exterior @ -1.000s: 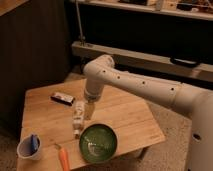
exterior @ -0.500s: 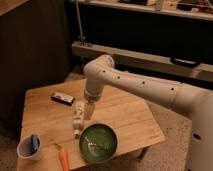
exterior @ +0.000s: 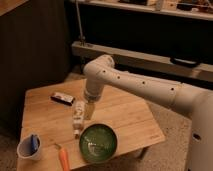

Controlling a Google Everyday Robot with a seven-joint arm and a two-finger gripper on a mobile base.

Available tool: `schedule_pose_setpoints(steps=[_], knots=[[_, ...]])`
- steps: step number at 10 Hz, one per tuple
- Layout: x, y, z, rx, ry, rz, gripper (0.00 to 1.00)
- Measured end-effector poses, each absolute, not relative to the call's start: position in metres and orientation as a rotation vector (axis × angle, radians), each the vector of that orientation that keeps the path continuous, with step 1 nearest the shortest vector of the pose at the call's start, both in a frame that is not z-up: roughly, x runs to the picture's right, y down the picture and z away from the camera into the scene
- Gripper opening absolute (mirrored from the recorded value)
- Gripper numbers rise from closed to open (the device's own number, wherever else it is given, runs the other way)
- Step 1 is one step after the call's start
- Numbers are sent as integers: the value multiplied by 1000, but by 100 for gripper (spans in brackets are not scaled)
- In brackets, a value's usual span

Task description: Push the eraser across the table

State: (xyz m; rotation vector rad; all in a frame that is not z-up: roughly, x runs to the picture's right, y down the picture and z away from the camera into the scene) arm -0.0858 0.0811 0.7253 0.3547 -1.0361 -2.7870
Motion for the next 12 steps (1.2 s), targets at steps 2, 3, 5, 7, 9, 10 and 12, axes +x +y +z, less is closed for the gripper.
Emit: schedule_pose_setpoints(steps=[2,3,5,7,9,10,12], knots=[[-86,81,725,355,-1036,-2787,79],[-86,81,725,355,-1036,-2787,79],[-86,81,725,355,-1036,-2787,79],[-86,81,725,355,-1036,-2787,79],[-84,77,726,348,-1016,-2790,79],[-84,63,729,330,-977,-2799,79],[-87,33,740,305,-941,-2819,77]])
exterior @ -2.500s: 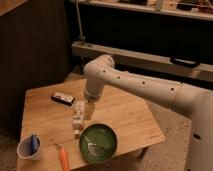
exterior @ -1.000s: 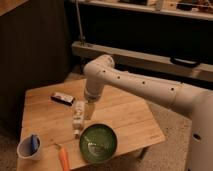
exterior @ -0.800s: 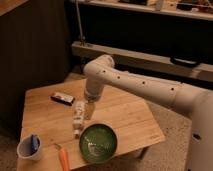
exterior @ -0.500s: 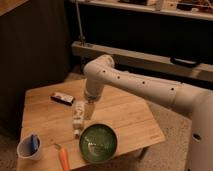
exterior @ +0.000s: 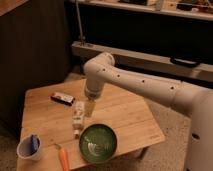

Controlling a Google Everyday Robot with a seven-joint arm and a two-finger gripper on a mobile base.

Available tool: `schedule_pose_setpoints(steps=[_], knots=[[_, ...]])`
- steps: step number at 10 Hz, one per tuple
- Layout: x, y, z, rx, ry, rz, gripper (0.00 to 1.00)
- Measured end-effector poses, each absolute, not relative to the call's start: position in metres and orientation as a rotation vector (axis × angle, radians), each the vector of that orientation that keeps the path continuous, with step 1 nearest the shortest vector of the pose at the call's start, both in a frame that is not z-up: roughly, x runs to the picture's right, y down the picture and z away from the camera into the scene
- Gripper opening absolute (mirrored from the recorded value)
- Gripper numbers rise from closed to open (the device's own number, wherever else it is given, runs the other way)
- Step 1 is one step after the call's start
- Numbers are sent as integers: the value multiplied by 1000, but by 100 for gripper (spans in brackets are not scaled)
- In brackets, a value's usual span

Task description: Push the eraser across the table

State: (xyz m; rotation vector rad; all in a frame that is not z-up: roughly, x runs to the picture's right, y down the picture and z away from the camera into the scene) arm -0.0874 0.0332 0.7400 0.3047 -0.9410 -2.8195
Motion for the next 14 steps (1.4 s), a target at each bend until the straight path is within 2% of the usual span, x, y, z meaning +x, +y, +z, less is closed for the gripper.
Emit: schedule_pose_setpoints(steps=[3,4,5,8,12,14], knots=[[-96,-38,781,304,-922,-2889,47],[-101,-50,789,318,-927,-2903,39],[-108,-63,799,339,-936,-2922,27],[-133,-70,805,476,-925,-2944,1],[-176,-46,780,673,-893,-2978,0],[-177,-45,779,679,-891,-2978,0]])
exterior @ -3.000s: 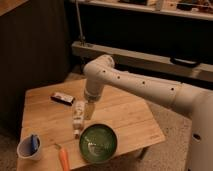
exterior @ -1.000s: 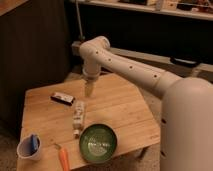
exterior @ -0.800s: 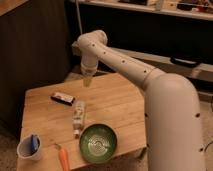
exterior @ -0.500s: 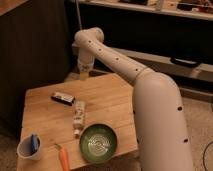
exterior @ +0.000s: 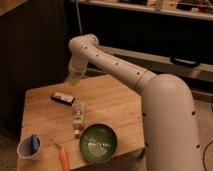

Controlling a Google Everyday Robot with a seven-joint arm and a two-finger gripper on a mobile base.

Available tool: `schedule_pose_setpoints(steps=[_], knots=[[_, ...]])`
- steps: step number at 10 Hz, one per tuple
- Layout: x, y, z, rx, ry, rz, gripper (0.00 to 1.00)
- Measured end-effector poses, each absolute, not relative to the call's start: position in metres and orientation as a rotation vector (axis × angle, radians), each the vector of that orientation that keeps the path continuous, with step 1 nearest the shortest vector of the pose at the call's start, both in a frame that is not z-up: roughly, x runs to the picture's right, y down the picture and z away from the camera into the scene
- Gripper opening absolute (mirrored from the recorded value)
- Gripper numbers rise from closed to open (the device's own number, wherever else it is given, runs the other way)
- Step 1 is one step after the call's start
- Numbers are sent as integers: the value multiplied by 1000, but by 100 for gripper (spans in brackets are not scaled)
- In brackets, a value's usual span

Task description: Push the eraser across the table

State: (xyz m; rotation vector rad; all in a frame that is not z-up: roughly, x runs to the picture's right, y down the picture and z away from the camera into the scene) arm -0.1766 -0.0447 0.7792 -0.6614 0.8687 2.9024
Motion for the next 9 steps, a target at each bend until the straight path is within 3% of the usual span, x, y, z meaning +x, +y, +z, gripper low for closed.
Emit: schedule_pose_setpoints(steps=[4,7,9], knots=[[-170,-43,781,-686,856,2896,0],[-142,-33,800,-948,794,2820,0],[-151,-35,801,-1012,766,2742,0]])
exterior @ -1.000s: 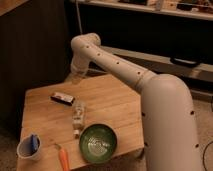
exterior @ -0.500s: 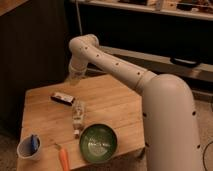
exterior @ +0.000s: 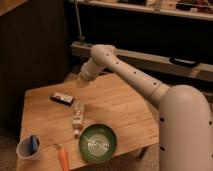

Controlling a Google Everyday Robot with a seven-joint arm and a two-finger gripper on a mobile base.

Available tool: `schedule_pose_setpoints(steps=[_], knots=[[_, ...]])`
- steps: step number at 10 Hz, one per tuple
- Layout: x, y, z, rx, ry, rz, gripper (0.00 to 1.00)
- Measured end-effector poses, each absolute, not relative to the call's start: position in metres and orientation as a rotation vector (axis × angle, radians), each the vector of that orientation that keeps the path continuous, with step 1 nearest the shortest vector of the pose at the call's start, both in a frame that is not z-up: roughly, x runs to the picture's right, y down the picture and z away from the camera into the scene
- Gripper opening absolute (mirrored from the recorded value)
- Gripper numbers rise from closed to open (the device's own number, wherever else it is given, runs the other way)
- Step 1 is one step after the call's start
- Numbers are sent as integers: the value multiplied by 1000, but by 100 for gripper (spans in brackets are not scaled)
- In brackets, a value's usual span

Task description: Push the eraser across the table

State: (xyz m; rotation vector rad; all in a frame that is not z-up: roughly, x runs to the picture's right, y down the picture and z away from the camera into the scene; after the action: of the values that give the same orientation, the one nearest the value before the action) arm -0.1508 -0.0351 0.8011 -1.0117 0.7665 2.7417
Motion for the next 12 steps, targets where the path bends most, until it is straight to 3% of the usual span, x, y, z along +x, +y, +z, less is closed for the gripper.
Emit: schedule_pose_setpoints(steps=[12], knots=[[-164,-39,804,-963,759,2701,0]])
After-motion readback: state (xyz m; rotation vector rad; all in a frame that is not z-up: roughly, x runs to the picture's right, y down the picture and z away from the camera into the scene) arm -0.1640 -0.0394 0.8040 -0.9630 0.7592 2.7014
